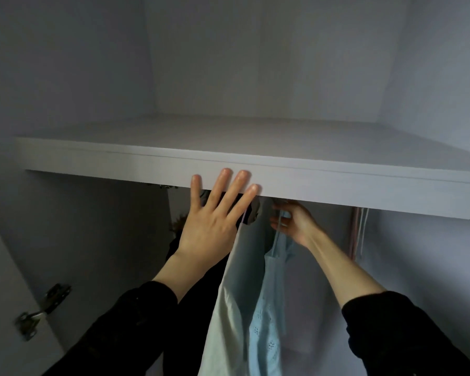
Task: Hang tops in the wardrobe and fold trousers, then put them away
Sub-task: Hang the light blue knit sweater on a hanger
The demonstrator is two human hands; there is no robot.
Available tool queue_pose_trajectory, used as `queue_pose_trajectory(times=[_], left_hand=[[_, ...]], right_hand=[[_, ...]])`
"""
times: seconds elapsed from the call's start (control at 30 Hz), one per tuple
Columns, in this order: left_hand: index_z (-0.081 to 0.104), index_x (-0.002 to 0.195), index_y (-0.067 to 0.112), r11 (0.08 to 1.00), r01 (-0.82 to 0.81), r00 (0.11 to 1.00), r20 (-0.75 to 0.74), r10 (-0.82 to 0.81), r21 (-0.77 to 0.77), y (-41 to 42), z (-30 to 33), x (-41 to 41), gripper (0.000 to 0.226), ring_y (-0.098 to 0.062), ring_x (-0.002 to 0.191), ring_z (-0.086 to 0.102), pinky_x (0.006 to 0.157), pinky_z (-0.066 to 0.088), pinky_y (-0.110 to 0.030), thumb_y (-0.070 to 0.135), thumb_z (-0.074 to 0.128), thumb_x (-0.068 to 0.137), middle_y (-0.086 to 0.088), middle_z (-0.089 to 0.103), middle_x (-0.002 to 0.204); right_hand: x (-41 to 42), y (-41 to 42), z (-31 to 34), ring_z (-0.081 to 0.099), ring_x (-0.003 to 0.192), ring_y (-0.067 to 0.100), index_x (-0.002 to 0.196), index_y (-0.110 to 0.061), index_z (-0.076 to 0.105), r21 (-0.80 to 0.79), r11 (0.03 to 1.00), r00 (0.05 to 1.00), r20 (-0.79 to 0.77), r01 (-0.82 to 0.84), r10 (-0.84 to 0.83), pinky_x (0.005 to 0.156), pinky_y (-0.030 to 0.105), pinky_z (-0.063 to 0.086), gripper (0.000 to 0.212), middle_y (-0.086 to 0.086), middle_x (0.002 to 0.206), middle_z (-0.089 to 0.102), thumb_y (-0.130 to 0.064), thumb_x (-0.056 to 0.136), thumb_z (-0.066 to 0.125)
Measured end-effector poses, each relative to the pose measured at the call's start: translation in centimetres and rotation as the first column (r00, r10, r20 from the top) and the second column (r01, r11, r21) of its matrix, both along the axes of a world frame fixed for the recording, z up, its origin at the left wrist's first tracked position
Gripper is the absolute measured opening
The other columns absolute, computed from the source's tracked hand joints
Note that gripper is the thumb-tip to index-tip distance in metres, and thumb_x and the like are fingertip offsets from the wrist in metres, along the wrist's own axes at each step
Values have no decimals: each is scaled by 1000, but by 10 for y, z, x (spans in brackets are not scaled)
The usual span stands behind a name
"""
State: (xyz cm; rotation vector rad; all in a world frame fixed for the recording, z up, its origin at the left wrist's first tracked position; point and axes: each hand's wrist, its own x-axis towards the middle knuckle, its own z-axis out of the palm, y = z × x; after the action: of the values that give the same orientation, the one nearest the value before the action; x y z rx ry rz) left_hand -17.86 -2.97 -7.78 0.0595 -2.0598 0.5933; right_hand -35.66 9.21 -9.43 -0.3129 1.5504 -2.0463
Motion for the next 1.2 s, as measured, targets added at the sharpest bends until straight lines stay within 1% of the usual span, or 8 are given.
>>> queue_pose_trajectory(times=[0.23, 0.4, 0.53, 0.7, 0.8, 0.9, 1.0, 1.2], left_hand=[[5, 150, 19, 1000, -19, 1000, 10, 19, 2, 0, 0, 2, 93, -27, 144, -17, 110, -3, -63, 12, 60, 75, -7, 9, 154], [1, 150, 19, 999, -50, 998, 44, 49, 22, 2, -1, 2, 81, -31, 145, -12, 110, -4, -65, 13, 44, 80, -7, 8, 154], [4, 150, 17, 998, -55, 996, 66, 53, 36, 4, 0, 6, 93, -33, 144, 1, 110, -1, -65, 8, 57, 74, -7, 7, 155], [13, 147, 16, 994, -94, 991, 101, 89, 47, 11, 5, 10, 96, -33, 143, 10, 106, 7, -68, 8, 66, 68, -6, 10, 153], [18, 145, 14, 994, -82, 990, 124, 72, 77, 18, 9, 14, 89, -33, 141, 14, 103, 12, -69, 7, 63, 69, -8, 15, 151], [19, 147, 14, 980, -35, 984, 180, -1, 194, 22, 0, 29, 89, -33, 142, 11, 107, 14, -66, 1, 59, 68, -12, 19, 154], [19, 149, 15, 921, -75, 957, 286, -41, 383, 22, -24, 66, 83, -32, 144, 7, 114, 12, -57, -1, 54, 76, -13, 16, 156], [15, 151, 17, 741, -347, 886, 461, 58, 575, 0, -89, 195, 63, -25, 146, -3, 117, -1, -45, 9, 39, 93, -6, 7, 158]], right_hand=[[-15, -6, -7, 47, 59, 17, 86, -18, 48, 89, 996, 999, 34, 3, -6, 54, 26, 42, 19, 2, 85, 55, -3, 94, 39], [-15, -5, -14, 47, 60, 18, 86, -21, 46, 82, 997, 999, 50, 7, -11, 56, 28, 39, 22, 6, 83, 56, -2, 95, 41], [-8, -5, -21, 51, 63, 21, 118, -9, 50, 129, 984, 992, -1, 124, -125, 63, 29, 48, 20, 16, 95, 57, -13, 100, 42], [13, -6, -23, 54, 112, 28, 145, -10, 29, 281, 958, 982, -188, 59, -6, 93, 38, 43, 48, 14, 136, 48, -9, 99, 44], [36, -8, -20, 45, 128, 26, 143, -10, 35, 520, 836, 830, -534, 173, 161, 104, 34, 38, 50, 12, 143, 44, -14, 95, 48], [71, -6, -25, 25, 141, 27, 146, -4, 26, 552, 754, 572, -767, 357, 290, 113, 37, 25, 57, 14, 152, 28, -14, 94, 47], [121, -4, -29, 22, 142, 24, 146, -8, 29, 531, 783, 539, -784, 324, 309, 115, 32, 21, 53, 9, 154, 23, -11, 95, 45], [251, -26, -60, 47, 124, 24, 134, -14, 47, 601, 764, 391, -778, 235, 491, 97, 32, 38, 38, 4, 138, 47, -17, 96, 42]])
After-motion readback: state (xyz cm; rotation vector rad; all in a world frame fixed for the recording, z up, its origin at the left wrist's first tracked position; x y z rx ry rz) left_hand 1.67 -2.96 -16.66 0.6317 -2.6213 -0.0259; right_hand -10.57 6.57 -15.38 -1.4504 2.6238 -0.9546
